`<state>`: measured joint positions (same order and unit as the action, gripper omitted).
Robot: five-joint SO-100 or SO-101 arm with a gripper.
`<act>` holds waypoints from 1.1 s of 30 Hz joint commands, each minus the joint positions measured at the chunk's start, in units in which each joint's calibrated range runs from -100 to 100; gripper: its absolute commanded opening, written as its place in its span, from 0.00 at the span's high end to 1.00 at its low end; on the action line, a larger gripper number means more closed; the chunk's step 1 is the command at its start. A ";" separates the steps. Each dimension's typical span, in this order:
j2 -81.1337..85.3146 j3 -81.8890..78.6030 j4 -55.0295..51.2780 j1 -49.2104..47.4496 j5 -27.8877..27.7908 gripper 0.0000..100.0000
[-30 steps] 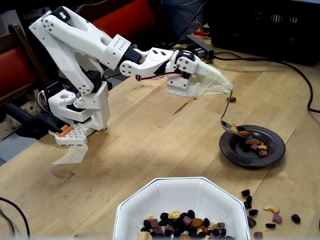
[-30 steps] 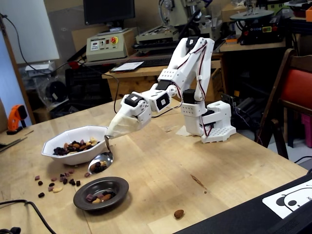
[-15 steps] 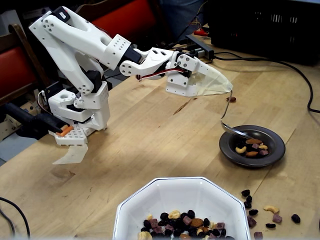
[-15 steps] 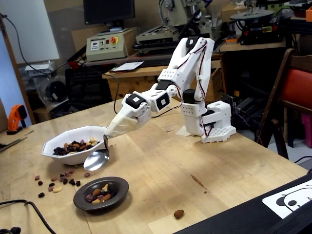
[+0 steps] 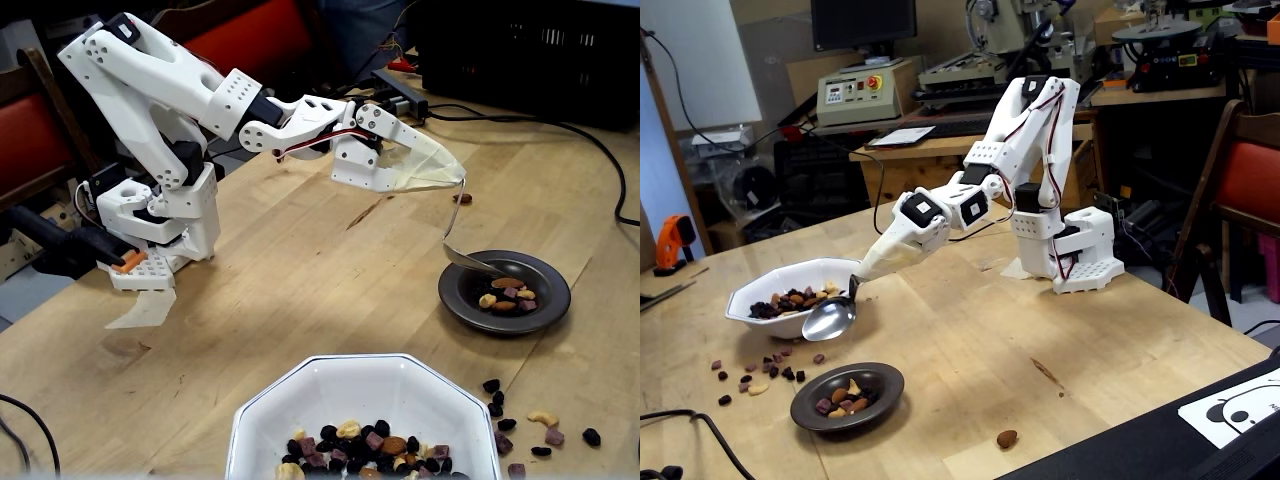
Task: Use spoon to transfer food from the white bowl to brown plate
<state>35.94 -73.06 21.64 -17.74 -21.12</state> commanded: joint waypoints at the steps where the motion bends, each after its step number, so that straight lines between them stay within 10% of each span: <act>1: 2.79 1.03 0.89 -0.11 0.15 0.97; 33: 11.43 0.94 0.18 15.74 20.46 0.97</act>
<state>39.63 -73.06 21.64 -4.23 -2.91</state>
